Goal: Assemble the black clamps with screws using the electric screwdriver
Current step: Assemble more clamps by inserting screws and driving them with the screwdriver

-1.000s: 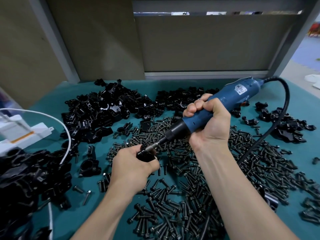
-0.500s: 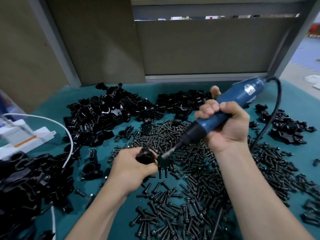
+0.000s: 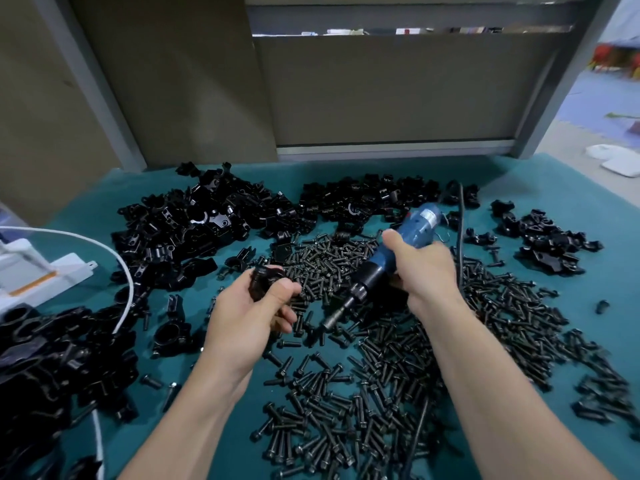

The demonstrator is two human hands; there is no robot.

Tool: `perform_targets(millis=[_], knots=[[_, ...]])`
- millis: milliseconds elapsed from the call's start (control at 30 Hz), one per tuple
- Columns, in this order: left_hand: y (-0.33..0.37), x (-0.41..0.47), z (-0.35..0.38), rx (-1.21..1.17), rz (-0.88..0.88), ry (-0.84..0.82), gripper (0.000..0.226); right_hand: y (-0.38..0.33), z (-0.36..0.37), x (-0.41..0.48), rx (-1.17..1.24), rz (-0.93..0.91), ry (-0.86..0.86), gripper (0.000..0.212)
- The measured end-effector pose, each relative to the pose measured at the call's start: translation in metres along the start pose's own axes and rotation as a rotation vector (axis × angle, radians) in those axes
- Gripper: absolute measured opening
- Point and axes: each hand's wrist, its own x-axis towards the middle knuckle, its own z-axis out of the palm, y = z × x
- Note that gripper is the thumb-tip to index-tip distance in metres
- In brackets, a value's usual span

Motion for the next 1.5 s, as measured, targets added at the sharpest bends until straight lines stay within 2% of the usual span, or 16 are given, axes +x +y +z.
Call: perform_targets(millis=[100, 200, 300, 367, 433, 467, 533, 633, 867, 900, 967, 1033, 1200, 1300, 1400, 1500], knots=[[-0.001, -0.002, 0.004, -0.015, 0.097, 0.016, 0.014, 0.005, -0.004, -0.002, -0.333, -0.218, 0.063, 0.066], [-0.004, -0.004, 0.005, 0.002, 0.114, 0.021, 0.018, 0.007, -0.001, -0.009, -0.519, -0.273, 0.017, 0.078], [-0.006, -0.005, 0.005, -0.011, 0.075, 0.006, 0.017, 0.001, -0.002, -0.024, -0.662, -0.334, 0.105, 0.062], [-0.005, -0.004, 0.004, -0.030, 0.062, 0.013, 0.015, -0.009, -0.001, -0.038, -0.682, -0.493, 0.122, 0.037], [-0.003, -0.003, 0.004, -0.052, 0.067, 0.010, 0.020, -0.013, 0.004, -0.053, -0.567, -0.670, -0.051, 0.013], [-0.002, -0.003, 0.004, -0.071, 0.075, -0.005, 0.026, -0.011, 0.007, -0.063, -0.496, -0.703, -0.171, 0.013], [0.001, -0.005, 0.004, -0.087, 0.104, -0.049, 0.037, -0.003, 0.012, -0.080, -0.387, -0.680, -0.368, 0.016], [0.003, -0.007, 0.004, -0.037, 0.152, -0.114, 0.032, 0.010, 0.017, -0.088, -0.360, -0.626, -0.494, 0.017], [0.003, -0.009, 0.006, 0.017, 0.128, -0.134, 0.004, 0.018, 0.014, -0.083, -0.287, -0.596, -0.475, 0.010], [0.004, -0.009, 0.007, 0.001, 0.118, -0.121, 0.009, 0.018, 0.015, -0.082, -0.309, -0.584, -0.447, 0.013], [0.006, -0.008, 0.006, -0.042, 0.096, -0.084, 0.027, 0.014, 0.011, -0.076, -0.356, -0.502, -0.357, 0.017], [0.010, -0.005, 0.003, -0.109, 0.068, -0.029, 0.030, 0.006, -0.001, -0.066, -0.445, -0.449, -0.300, 0.019], [0.008, 0.001, 0.001, -0.157, -0.014, 0.080, 0.019, -0.003, -0.016, -0.066, -0.965, -0.535, -0.564, 0.020], [0.006, 0.003, 0.001, -0.157, -0.017, 0.095, 0.015, 0.007, -0.009, -0.071, -1.054, -0.541, -0.625, 0.020], [0.005, 0.004, -0.002, -0.177, -0.016, 0.133, 0.013, 0.016, -0.003, -0.071, -0.997, -0.576, -0.580, 0.033], [0.005, 0.007, -0.007, -0.202, -0.024, 0.205, 0.013, 0.023, 0.002, -0.071, -0.957, -0.654, -0.565, 0.067]])
